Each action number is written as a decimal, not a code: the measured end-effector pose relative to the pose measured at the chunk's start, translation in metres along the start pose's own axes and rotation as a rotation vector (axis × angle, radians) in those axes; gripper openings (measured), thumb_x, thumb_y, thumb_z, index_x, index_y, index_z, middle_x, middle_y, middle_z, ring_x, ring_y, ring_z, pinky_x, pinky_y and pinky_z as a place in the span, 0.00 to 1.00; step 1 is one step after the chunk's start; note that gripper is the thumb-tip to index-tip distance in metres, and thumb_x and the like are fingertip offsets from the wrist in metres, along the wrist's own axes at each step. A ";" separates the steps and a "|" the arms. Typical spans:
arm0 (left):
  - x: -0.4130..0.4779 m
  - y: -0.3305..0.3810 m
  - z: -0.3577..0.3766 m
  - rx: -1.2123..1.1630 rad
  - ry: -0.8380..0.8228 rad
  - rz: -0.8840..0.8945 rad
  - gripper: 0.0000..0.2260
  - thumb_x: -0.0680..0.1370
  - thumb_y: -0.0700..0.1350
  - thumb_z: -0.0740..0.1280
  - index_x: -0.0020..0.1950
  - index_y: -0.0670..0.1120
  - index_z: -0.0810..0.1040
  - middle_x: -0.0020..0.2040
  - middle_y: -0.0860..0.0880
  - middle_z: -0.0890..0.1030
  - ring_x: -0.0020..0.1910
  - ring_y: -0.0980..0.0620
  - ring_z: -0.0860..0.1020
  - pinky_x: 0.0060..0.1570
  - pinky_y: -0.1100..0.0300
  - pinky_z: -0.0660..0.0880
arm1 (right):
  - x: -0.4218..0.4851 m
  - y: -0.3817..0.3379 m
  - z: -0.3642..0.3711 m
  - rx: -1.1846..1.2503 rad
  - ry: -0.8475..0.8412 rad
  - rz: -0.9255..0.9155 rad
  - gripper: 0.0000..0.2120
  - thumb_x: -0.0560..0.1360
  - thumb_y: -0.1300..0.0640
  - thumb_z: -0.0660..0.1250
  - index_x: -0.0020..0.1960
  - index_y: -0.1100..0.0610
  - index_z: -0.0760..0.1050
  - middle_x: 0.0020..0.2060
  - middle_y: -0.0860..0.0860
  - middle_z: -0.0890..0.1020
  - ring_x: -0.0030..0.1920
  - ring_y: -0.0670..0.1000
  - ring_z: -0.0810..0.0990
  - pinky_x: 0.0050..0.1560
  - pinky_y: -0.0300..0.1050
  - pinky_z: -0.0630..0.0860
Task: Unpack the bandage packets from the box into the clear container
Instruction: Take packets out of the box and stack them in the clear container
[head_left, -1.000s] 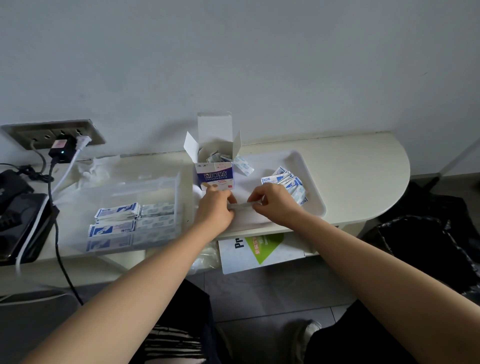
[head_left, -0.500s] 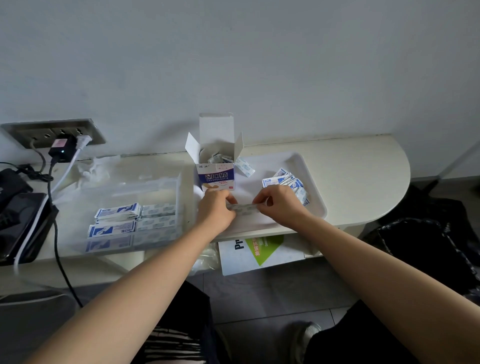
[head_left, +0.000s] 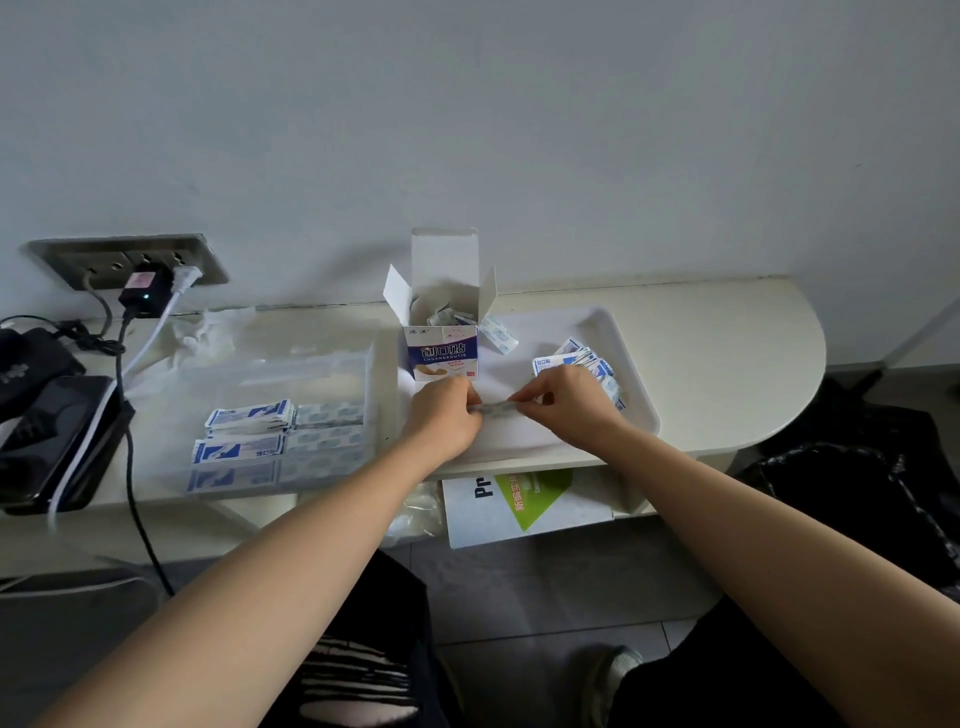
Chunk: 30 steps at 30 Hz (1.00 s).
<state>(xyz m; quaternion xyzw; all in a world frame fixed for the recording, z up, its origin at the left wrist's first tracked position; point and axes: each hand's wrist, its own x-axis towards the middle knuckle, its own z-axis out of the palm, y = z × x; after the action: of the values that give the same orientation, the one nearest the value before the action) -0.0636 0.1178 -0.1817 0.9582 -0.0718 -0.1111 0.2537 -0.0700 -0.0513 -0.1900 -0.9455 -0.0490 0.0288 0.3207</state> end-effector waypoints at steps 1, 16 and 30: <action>0.000 0.002 -0.004 0.002 0.007 0.010 0.04 0.76 0.40 0.63 0.48 0.44 0.78 0.48 0.45 0.81 0.44 0.45 0.78 0.41 0.59 0.71 | 0.001 -0.002 -0.002 0.010 0.019 -0.001 0.07 0.74 0.57 0.70 0.50 0.53 0.85 0.31 0.45 0.79 0.33 0.43 0.73 0.34 0.34 0.65; -0.025 -0.011 -0.082 -0.099 0.002 -0.080 0.13 0.79 0.41 0.54 0.63 0.43 0.66 0.59 0.41 0.76 0.50 0.40 0.76 0.37 0.58 0.67 | 0.000 -0.064 -0.008 0.435 0.131 -0.071 0.07 0.74 0.59 0.70 0.50 0.56 0.84 0.34 0.56 0.84 0.31 0.47 0.77 0.37 0.43 0.76; -0.055 -0.068 -0.114 -0.276 0.141 -0.154 0.06 0.79 0.42 0.55 0.52 0.46 0.70 0.42 0.48 0.81 0.31 0.48 0.73 0.32 0.58 0.73 | 0.012 -0.125 0.027 0.546 0.021 -0.015 0.04 0.73 0.64 0.69 0.47 0.60 0.78 0.34 0.54 0.83 0.26 0.43 0.77 0.28 0.29 0.69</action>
<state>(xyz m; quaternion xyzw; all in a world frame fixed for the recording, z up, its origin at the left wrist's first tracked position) -0.0824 0.2403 -0.1092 0.9223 0.0355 -0.0716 0.3781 -0.0695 0.0651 -0.1356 -0.8239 -0.0430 0.0285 0.5644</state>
